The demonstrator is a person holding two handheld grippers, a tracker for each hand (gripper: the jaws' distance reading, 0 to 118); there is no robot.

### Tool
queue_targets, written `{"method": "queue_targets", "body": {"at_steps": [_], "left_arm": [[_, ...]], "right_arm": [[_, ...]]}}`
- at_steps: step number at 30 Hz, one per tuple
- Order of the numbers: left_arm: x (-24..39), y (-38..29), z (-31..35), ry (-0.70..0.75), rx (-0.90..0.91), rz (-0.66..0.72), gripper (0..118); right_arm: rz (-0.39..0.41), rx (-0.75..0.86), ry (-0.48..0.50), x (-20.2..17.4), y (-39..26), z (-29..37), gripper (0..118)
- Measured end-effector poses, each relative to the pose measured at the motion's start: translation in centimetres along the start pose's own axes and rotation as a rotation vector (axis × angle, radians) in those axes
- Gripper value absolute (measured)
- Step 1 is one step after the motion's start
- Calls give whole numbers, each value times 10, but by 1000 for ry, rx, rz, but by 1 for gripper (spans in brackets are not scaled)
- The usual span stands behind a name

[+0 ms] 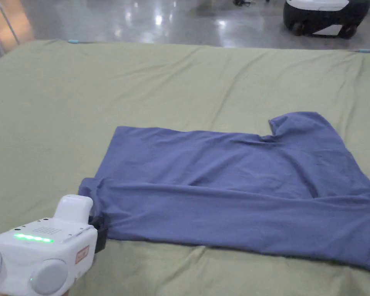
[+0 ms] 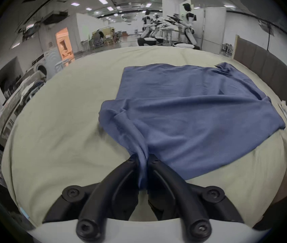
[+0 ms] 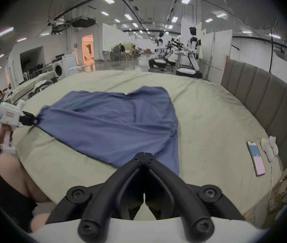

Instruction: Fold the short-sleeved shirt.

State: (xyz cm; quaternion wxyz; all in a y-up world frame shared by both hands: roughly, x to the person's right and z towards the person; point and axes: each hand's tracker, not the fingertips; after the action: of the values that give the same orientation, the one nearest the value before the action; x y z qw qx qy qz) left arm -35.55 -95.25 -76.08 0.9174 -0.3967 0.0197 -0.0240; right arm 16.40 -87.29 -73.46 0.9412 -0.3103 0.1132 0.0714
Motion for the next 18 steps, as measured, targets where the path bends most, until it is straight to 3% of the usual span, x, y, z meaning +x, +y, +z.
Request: {"method": "queue_targets", "body": {"at_steps": [2,4,5,7,8,9,14,15,17,18], "left_arm": [[-5,1,5,4,1,-12,5],[-14,4,15,-24,29,65,5],[-18,5,19,-34,39,93,5],[-30,6,23,-37,47,96,5],[-30,7,26,-35,55,94,5],[-29,8,27,-34,61,85,5],[-16,17,26,-8,50,26,5],[-17,17,25,-9,46,30,5],[-18,16,25,-10,42,38,5],[-18,13,22,-10,33,41,5]], "right_arm": [[-30,-14,-3,6,-9,-4,0],[-97,-35,6,14,-15,-7,0],[-123,-35,15,24,-24,-8,6],[-141,-10,7,34,-34,-11,76],[-142,-16,6,38,-36,-14,104],[-158,-40,7,48,-41,-20,113],[-191,-92,-76,70,-46,-62,108],[-214,-121,-67,75,-47,-71,93],[-225,-121,-20,78,-51,-83,24],[-206,-121,-17,73,-54,-86,14]]}}
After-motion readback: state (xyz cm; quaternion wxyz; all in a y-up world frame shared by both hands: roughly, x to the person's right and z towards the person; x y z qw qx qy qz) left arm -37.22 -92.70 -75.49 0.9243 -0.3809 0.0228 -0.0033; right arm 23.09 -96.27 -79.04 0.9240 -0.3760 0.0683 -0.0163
